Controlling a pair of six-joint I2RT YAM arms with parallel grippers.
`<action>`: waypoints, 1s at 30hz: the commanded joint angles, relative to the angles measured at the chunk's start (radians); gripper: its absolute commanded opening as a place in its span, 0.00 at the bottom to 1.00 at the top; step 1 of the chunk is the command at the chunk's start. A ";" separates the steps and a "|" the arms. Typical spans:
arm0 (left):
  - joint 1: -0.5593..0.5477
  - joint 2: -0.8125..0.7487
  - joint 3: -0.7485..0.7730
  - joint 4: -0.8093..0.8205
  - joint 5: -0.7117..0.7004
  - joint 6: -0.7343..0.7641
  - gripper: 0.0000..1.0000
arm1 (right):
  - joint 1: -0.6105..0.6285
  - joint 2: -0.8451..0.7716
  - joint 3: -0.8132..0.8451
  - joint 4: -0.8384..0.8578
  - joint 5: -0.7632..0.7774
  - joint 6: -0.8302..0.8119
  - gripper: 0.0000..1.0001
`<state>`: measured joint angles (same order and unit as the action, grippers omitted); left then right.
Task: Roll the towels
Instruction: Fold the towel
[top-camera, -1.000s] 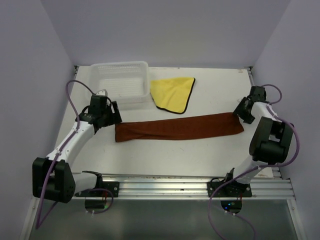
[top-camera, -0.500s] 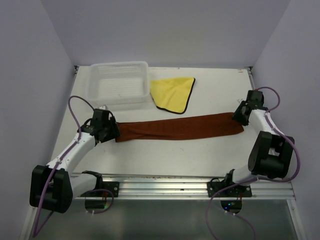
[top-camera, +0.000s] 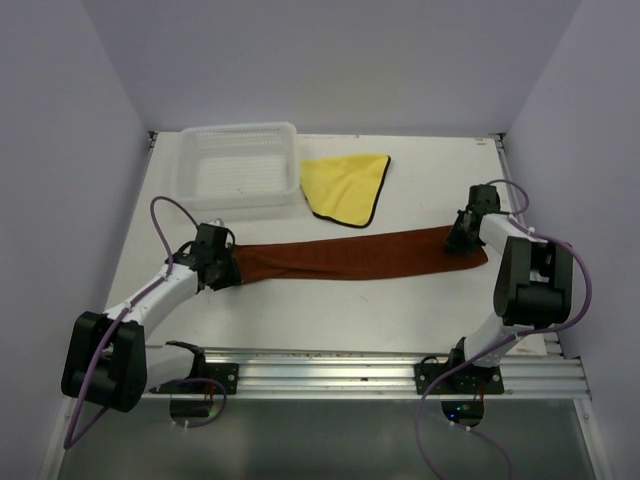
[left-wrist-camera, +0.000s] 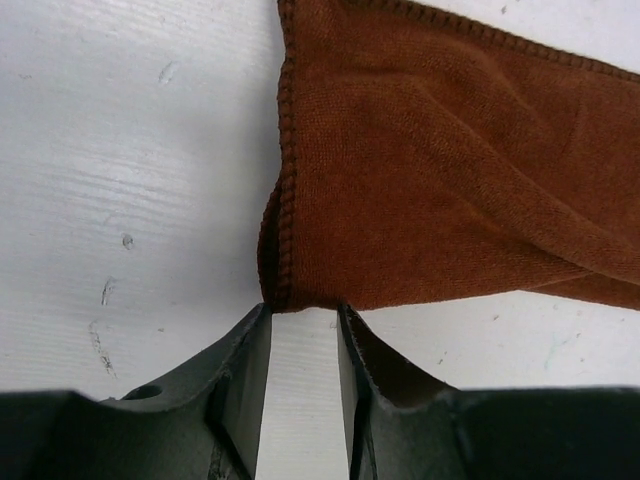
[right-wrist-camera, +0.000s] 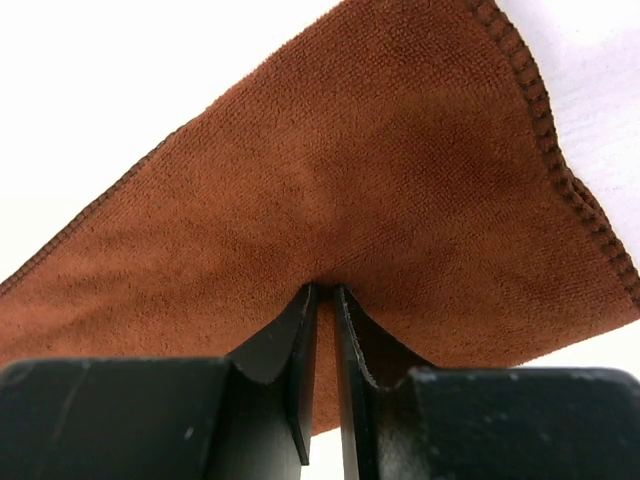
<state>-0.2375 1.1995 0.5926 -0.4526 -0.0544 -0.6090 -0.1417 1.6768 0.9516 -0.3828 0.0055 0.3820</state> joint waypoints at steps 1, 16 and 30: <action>-0.009 0.023 -0.014 0.080 0.008 0.000 0.34 | -0.002 0.017 0.001 0.038 0.002 0.008 0.16; -0.017 -0.067 0.013 -0.017 -0.071 -0.008 0.00 | -0.002 0.087 0.033 0.009 0.074 0.005 0.13; -0.017 -0.170 0.041 -0.121 -0.190 -0.090 0.00 | -0.002 0.104 0.044 -0.002 0.093 -0.002 0.13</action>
<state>-0.2497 1.0573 0.5877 -0.5392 -0.1913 -0.6712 -0.1413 1.7267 1.0027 -0.3820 0.0380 0.3843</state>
